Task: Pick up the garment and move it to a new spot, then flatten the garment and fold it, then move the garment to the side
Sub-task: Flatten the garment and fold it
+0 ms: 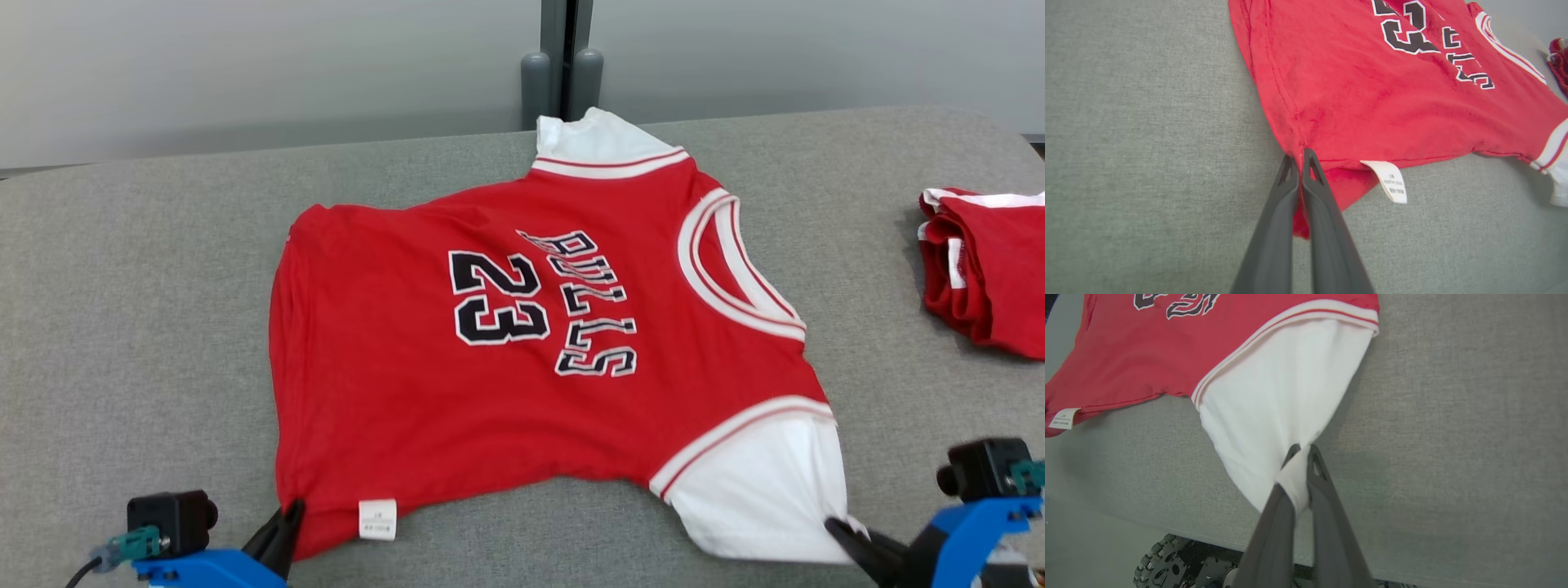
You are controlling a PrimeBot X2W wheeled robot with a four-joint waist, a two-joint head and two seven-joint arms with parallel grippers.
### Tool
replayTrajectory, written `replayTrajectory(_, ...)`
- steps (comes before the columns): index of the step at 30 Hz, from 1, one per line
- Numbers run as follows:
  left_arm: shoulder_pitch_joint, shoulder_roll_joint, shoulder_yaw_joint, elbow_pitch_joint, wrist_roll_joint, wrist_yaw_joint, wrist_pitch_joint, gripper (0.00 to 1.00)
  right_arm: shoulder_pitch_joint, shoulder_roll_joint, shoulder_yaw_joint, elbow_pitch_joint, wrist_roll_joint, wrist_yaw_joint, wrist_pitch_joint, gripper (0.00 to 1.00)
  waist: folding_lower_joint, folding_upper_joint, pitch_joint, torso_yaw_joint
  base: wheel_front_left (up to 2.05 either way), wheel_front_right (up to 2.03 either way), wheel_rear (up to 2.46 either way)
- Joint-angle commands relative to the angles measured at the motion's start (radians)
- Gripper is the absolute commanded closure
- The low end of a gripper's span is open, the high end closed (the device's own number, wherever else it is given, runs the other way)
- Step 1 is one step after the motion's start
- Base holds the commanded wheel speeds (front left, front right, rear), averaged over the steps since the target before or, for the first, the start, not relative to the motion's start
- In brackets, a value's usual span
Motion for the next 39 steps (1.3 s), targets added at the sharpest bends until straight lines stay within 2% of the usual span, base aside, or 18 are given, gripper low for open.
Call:
replayTrajectory(1, 0.029, 0.021, 0.000, -0.036, 0.011, 0.022, 0.017, 1.00, 0.050, 0.027, -0.025, -0.057, -0.017, 0.001, 0.052, 1.00, 0.0002, 0.0000, 0.003, 0.004, 0.00, 0.00, 0.00)
replayTrajectory(4, 0.069, 0.043, 0.007, -0.105, 0.017, 0.055, 0.035, 1.00, 0.113, 0.066, -0.060, -0.153, -0.036, 0.001, 0.138, 1.00, 0.0002, 0.0000, 0.010, 0.007, 0.00, 0.00, 0.00)
replayTrajectory(9, 0.101, 0.052, 0.019, -0.169, 0.029, 0.084, 0.025, 1.00, 0.161, 0.088, -0.081, -0.249, -0.037, 0.001, 0.213, 1.00, 0.0002, 0.0000, 0.017, 0.006, 0.00, 0.00, 0.00)
replayTrajectory(14, 0.074, 0.032, 0.027, -0.195, 0.028, 0.076, -0.011, 1.00, 0.088, 0.089, -0.092, -0.274, -0.019, 0.001, 0.152, 1.00, 0.0002, 0.0000, 0.021, 0.005, 0.00, 0.00, 0.00)
replayTrajectory(24, -0.047, -0.056, 0.032, -0.101, -0.009, 0.042, -0.067, 1.00, -0.161, 0.081, -0.060, -0.139, -0.046, 0.001, 0.100, 1.00, 0.0002, 0.0000, 0.041, 0.021, 0.00, 0.00, 0.00)
replayTrajectory(32, -0.158, -0.134, 0.036, 0.045, -0.044, 0.017, -0.103, 1.00, -0.350, 0.047, -0.064, 0.013, -0.073, 0.001, 0.019, 1.00, 0.0002, 0.0000, 0.069, 0.055, 0.00, 0.00, 0.00)
replayTrajectory(39, -0.260, -0.180, 0.033, 0.186, -0.040, -0.017, -0.148, 1.00, -0.454, 0.018, -0.041, 0.137, -0.096, 0.001, -0.050, 1.00, 0.0002, 0.0000, 0.097, 0.065, 0.00, 0.00, 0.00)
